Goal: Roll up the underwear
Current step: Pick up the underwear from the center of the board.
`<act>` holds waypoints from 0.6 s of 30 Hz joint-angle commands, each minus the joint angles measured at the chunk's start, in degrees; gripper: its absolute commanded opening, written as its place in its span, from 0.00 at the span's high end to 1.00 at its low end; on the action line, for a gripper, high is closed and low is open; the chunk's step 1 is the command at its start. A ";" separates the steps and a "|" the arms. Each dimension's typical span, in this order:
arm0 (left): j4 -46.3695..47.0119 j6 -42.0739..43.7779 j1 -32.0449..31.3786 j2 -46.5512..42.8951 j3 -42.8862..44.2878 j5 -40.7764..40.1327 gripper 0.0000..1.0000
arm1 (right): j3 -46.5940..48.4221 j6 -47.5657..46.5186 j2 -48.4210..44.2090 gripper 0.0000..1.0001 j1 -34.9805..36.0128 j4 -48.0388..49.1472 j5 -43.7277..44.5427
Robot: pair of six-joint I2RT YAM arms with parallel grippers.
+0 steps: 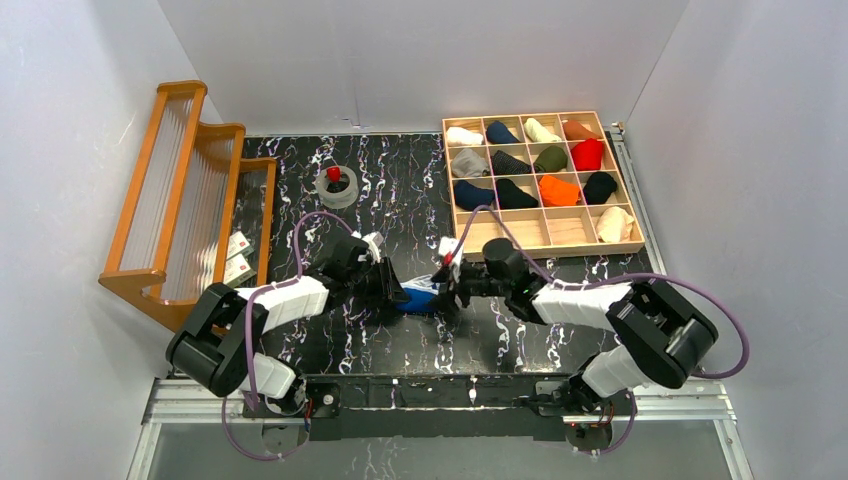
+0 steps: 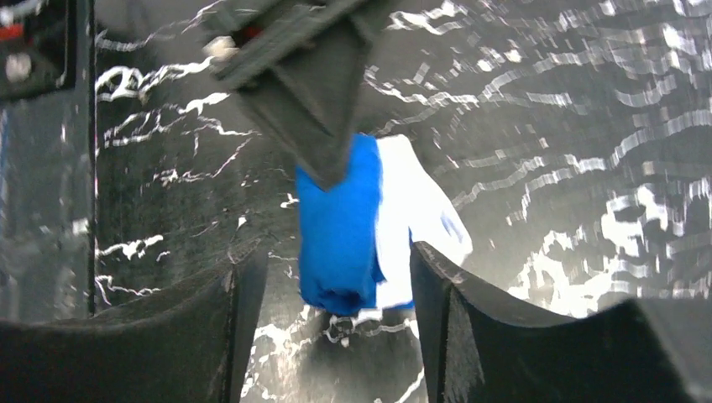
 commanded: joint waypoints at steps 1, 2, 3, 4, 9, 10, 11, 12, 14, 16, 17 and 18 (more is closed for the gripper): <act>-8.69 3.21 0.07 2.02 -0.94 -4.93 0.67 | 0.36 -24.03 1.57 0.32 5.76 3.04 1.03; -8.69 3.24 0.07 2.07 -0.93 -4.91 0.67 | 0.90 -26.19 2.44 0.33 6.76 2.43 1.68; -8.70 3.30 0.07 2.07 -0.89 -4.88 0.67 | 1.25 -28.69 3.47 0.34 7.64 2.23 2.74; -8.71 3.27 0.07 2.07 -0.85 -4.69 0.67 | 1.44 -31.02 4.35 0.34 8.59 2.14 4.11; -8.69 3.44 0.07 2.24 -0.67 -4.36 0.67 | 1.76 -35.41 8.21 0.39 9.74 3.48 7.22; -9.98 3.56 0.07 2.20 -0.59 -4.41 0.67 | 1.91 -35.31 9.18 0.40 9.91 2.74 8.03; -10.53 3.77 0.03 2.11 -0.44 -4.33 0.67 | 1.59 -35.19 9.68 0.43 9.92 3.11 8.41; -10.65 3.82 0.07 2.01 -0.41 -4.31 0.67 | 1.00 -34.87 10.82 0.46 10.04 4.39 9.31; -10.79 3.57 0.07 1.45 -0.36 -4.50 0.67 | 0.89 -32.07 12.74 0.50 10.06 5.58 13.18; -10.80 3.34 0.07 0.63 -0.25 -4.52 0.67 | 1.75 -30.00 14.01 0.53 10.08 4.24 15.27; -10.87 3.26 0.07 0.25 -0.16 -4.58 0.66 | 2.30 -29.00 14.28 0.56 10.07 2.70 15.04; -10.99 3.22 0.07 -0.04 -0.02 -4.70 0.65 | 2.99 -28.25 14.56 0.60 10.06 0.74 14.44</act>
